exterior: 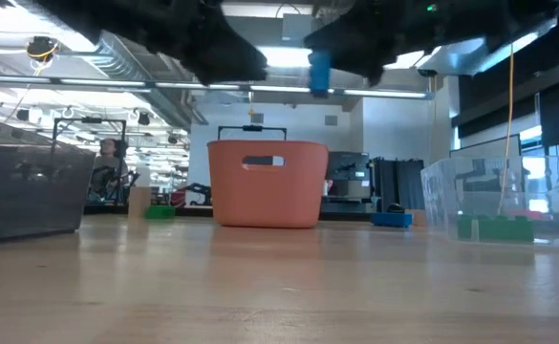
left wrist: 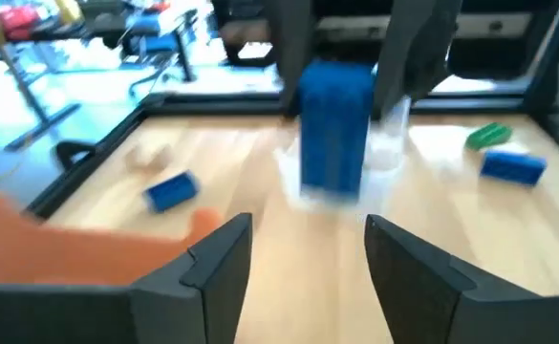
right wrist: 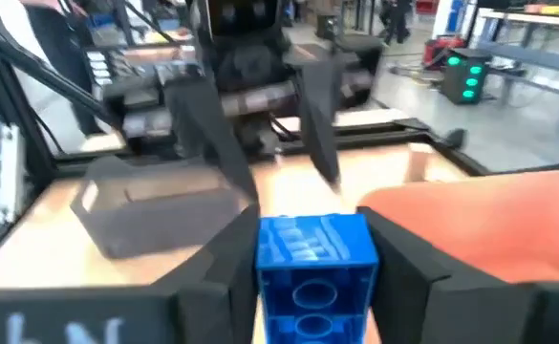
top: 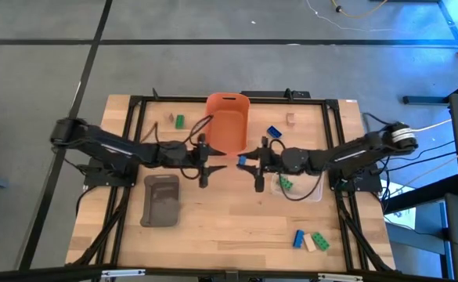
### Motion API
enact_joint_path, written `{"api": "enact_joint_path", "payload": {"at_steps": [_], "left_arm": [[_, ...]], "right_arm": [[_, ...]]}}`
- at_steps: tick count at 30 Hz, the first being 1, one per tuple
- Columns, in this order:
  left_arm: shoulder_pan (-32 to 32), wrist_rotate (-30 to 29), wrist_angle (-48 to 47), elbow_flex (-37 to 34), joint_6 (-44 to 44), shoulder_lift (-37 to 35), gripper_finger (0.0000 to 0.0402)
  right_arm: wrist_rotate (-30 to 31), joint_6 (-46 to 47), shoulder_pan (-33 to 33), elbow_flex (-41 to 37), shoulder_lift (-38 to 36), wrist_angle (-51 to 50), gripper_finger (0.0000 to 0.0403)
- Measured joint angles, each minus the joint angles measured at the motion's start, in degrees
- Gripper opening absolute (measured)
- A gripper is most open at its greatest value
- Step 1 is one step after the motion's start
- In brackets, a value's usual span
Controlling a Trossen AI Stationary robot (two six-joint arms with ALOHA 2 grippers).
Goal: Sort & place blocks by color
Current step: Put the top left blue game piece into the orange bin
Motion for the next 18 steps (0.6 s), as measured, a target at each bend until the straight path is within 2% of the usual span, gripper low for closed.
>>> {"api": "enact_joint_path", "payload": {"at_steps": [2, 5, 9, 14, 18], "left_arm": [[-0.24, -1.1, -3.89, -0.7, -0.25, -4.39, 0.0196], [-1.29, -2.18, -4.61, -4.64, -0.34, -11.02, 0.0197], [-2.37, -4.41, 1.32, -10.91, -0.22, -19.76, 0.0198], [-2.38, -4.48, 6.27, -16.89, -0.21, -26.77, 0.0199], [-2.38, -4.51, 8.08, -18.74, -0.24, -29.22, 0.0199]], "right_arm": [[3.9, -1.07, 1.55, -1.74, -3.87, -2.29, 0.014], [10.0, -2.37, 4.32, -5.55, -10.34, -2.41, 0.014], [15.86, -2.3, 7.45, -11.43, -19.55, -2.57, 0.014], [19.28, -1.91, 9.78, -16.31, -28.12, -2.39, 0.014], [19.51, -1.07, 10.06, -17.33, -30.14, -2.4, 0.014]]}}
